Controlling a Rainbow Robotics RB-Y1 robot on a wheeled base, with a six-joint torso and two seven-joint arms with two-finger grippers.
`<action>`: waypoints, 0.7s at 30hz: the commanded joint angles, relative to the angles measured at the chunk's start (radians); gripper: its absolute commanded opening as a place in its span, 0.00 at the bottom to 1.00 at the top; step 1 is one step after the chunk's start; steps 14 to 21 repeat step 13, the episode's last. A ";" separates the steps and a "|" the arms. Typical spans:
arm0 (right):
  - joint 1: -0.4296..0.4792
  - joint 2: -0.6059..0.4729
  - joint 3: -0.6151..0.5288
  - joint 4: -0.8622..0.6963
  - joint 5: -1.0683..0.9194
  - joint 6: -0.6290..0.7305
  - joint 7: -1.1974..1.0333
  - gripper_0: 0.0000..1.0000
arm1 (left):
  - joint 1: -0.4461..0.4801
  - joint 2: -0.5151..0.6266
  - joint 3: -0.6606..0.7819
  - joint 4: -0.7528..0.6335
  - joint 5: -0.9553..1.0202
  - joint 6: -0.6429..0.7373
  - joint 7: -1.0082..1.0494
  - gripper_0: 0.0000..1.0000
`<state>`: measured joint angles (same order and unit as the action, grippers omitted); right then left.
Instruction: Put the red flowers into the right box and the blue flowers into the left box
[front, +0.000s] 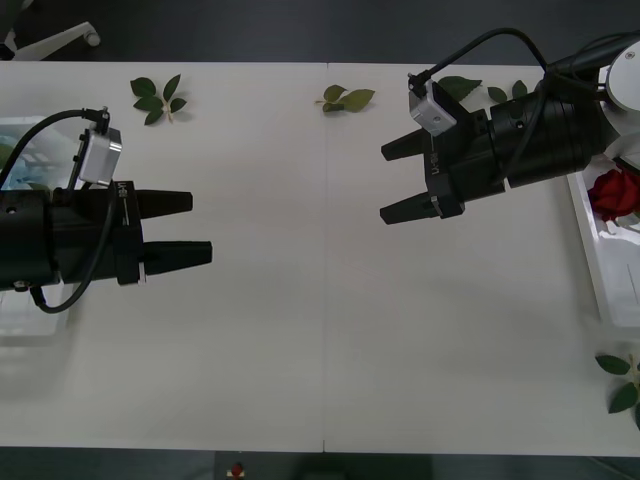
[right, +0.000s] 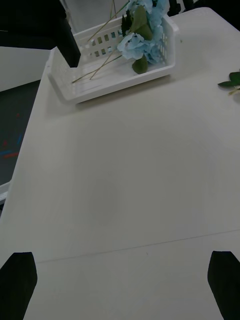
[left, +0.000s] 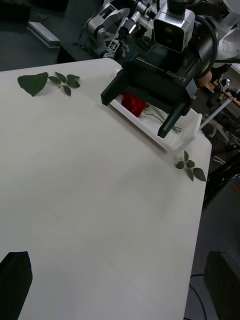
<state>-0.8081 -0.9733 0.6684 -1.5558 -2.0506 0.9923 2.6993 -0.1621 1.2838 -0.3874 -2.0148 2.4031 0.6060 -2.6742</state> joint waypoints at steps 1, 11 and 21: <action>-0.013 -0.025 -0.009 -0.009 0.001 0.000 0.006 1.00 | -0.019 -0.012 0.013 0.001 -0.004 -0.005 -0.007 1.00; -0.013 -0.025 -0.009 -0.009 0.001 0.000 0.006 1.00 | -0.019 -0.012 0.013 0.001 -0.004 -0.005 -0.007 1.00; -0.013 -0.025 -0.009 -0.009 0.001 0.000 0.006 1.00 | -0.019 -0.012 0.013 0.001 -0.004 -0.005 -0.007 1.00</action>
